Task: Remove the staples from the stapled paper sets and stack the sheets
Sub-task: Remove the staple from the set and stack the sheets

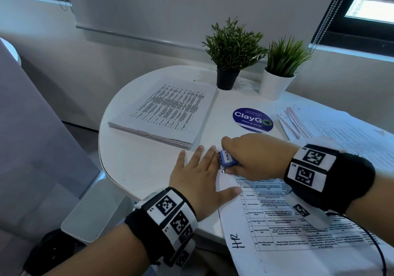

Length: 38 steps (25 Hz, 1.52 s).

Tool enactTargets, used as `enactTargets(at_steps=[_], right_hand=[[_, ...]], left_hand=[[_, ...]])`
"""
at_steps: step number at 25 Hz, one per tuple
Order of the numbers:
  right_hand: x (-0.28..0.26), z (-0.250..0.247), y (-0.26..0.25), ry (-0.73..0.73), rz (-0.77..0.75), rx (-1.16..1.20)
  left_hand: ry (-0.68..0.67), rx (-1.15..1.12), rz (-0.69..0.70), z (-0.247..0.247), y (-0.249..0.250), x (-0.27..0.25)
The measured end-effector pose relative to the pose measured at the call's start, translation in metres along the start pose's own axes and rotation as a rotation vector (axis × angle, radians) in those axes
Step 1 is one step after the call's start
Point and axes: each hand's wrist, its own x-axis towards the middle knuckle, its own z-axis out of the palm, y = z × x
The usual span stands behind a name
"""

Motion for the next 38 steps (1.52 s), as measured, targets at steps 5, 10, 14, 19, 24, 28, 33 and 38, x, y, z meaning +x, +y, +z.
enactTargets(at_steps=[5,10,14,19,24,28,33,38], right_hand=[[-0.005,-0.001,-0.001,0.193,-0.185,-0.101],[-0.004,0.002,0.001,0.26,-0.339,-0.268],[-0.007,0.001,0.0,0.283,-0.37,-0.309],[-0.005,-0.004,-0.01,-0.003,0.097,0.226],[0.016,-0.013,-0.012,-0.205,0.312,0.356],[0.029,-0.015,-0.011,-0.303,0.378,0.397],[0.032,-0.018,-0.013,-0.354,0.403,0.417],[0.02,-0.02,-0.015,-0.283,0.4,0.44]], left_hand=[[-0.004,0.007,0.009,0.0,0.0,0.001],[-0.02,0.046,0.012,0.0,0.0,0.002],[-0.019,0.054,0.004,0.0,0.0,0.002],[-0.012,0.009,-0.005,0.0,0.0,0.0],[-0.049,0.022,-0.008,-0.003,0.0,0.0],[-0.059,0.027,0.0,-0.003,0.0,0.001],[-0.065,0.029,-0.01,-0.003,0.0,0.002],[0.005,-0.017,0.014,0.001,-0.002,-0.001]])
